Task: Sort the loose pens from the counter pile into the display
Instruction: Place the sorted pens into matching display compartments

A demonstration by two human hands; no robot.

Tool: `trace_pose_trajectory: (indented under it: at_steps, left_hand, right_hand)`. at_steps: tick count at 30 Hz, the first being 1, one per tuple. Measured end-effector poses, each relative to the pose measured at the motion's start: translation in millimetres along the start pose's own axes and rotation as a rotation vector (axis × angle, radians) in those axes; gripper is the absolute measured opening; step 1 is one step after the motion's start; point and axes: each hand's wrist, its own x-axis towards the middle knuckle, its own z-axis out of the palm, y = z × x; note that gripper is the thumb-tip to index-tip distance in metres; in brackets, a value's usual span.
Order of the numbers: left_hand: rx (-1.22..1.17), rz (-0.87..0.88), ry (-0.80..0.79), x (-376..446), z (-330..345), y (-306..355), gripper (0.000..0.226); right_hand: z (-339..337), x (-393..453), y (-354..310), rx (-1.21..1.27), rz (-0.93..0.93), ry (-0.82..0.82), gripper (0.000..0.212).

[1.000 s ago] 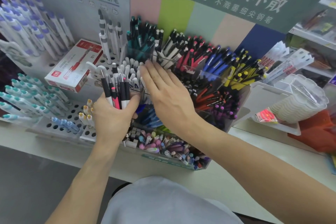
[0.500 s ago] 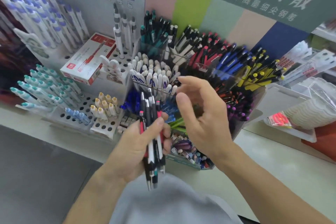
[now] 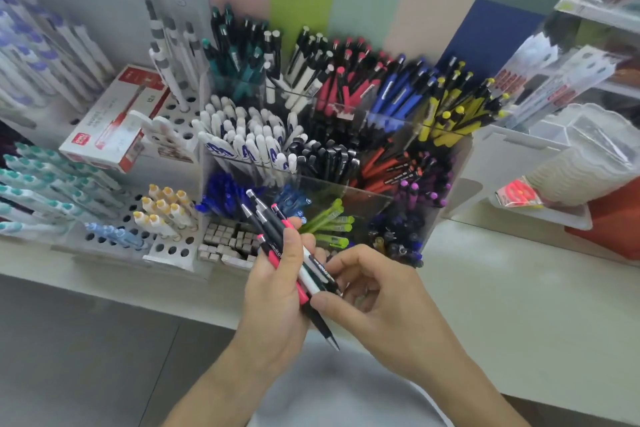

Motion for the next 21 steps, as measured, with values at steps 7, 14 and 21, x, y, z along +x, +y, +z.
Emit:
trace_pose_trajectory:
  at_steps: [7,14,21]
  left_hand:
    - [0.274,0.113,0.06,9,-8,-12,0.048]
    - [0.292,0.109,0.09,11,-9,-23,0.045]
    - [0.219,-0.008,0.005,14,-19,-19,0.053]
  right_hand:
    - [11,-2,11,0.152,0.085,0.123,0.011]
    - [16,-1,18,0.007,0.103,0.046,0.022]
    - [2,6,25,0.366,0.254,0.037,0.019]
